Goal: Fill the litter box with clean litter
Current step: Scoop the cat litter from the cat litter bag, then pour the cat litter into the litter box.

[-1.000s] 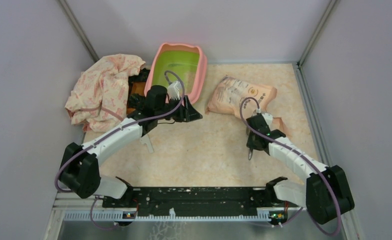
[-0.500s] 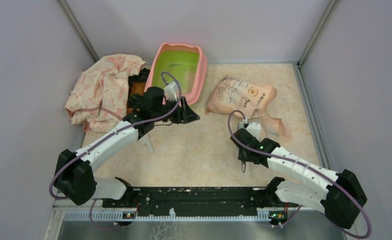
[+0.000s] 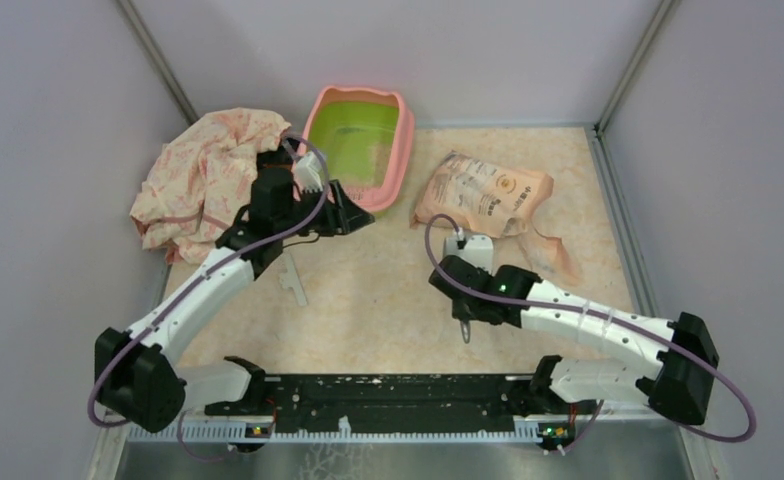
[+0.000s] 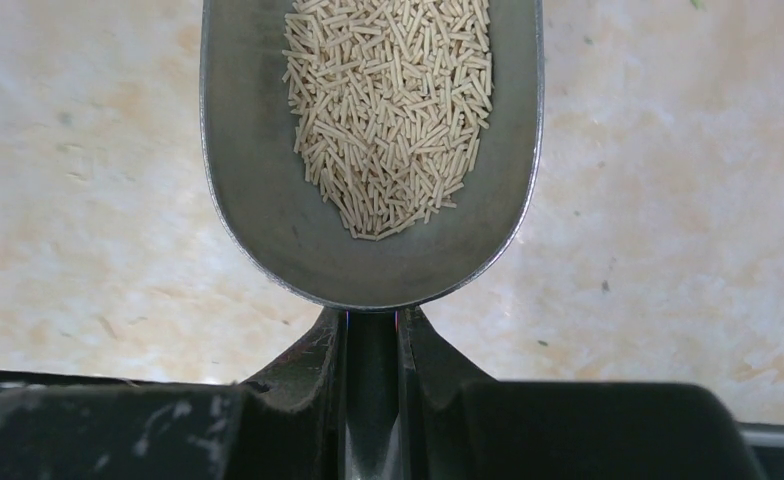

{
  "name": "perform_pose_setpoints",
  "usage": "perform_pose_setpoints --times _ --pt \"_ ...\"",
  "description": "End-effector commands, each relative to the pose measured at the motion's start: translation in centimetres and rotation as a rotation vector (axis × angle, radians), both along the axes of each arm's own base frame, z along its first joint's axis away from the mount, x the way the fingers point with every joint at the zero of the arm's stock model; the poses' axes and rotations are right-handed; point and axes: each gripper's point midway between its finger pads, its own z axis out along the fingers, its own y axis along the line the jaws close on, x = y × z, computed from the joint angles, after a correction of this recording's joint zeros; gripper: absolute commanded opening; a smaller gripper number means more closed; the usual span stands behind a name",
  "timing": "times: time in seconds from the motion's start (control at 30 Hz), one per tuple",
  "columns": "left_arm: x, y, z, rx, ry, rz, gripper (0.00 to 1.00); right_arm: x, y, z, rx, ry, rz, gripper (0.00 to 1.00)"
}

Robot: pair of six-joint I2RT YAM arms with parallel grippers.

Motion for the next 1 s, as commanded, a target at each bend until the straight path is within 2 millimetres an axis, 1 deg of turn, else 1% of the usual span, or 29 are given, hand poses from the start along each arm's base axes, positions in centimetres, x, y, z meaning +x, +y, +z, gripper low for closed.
perform_pose_setpoints --times 0.0,0.1,0.2,0.27,0.33,0.37,0.5,0.67,0.73,0.83,0.9,0.97 --pt "0.2 3.5 1.3 -0.013 -0.039 0.066 0.63 3.2 3.9 5.2 0.049 -0.121 0.057 0.0" --pt "0.3 5.4 1.6 -0.014 -0.046 0.117 0.66 5.1 6.5 7.1 0.025 -0.15 0.114 0.0" --pt "0.2 7.0 1.4 -0.01 -0.045 0.163 0.68 7.8 9.2 8.7 0.027 -0.168 0.169 0.0" --pt "0.2 8.0 1.0 -0.005 -0.036 0.191 0.77 9.9 10.9 9.8 0.053 -0.18 0.21 0.0" --pt "0.1 8.7 0.6 0.002 -0.025 0.21 0.93 12.7 12.7 11.4 0.086 -0.203 0.234 0.0" --pt "0.0 9.0 0.5 0.002 -0.023 0.216 0.98 13.9 13.6 11.8 0.092 -0.205 0.252 0.0" --pt "-0.3 9.6 0.2 0.011 -0.018 0.235 0.99 18.6 16.4 14.1 0.12 -0.235 0.306 0.0" --pt "-0.6 10.2 -0.3 0.03 -0.002 0.25 0.99 24.4 19.5 14.8 0.18 -0.247 0.357 0.0" --pt "-0.8 10.4 -0.3 0.036 -0.002 0.254 0.99 26.6 20.6 14.7 0.217 -0.25 0.381 0.0" --pt "-1.0 10.6 -0.4 0.05 0.004 0.256 0.99 29.3 22.5 14.4 0.344 -0.241 0.43 0.0" --pt "-1.0 10.8 -0.4 0.064 0.007 0.259 0.99 30.9 23.6 14.0 0.468 -0.223 0.458 0.0" --pt "-1.1 10.9 -0.2 0.075 0.004 0.262 0.99 32.0 24.4 14.2 0.615 -0.206 0.466 0.0"
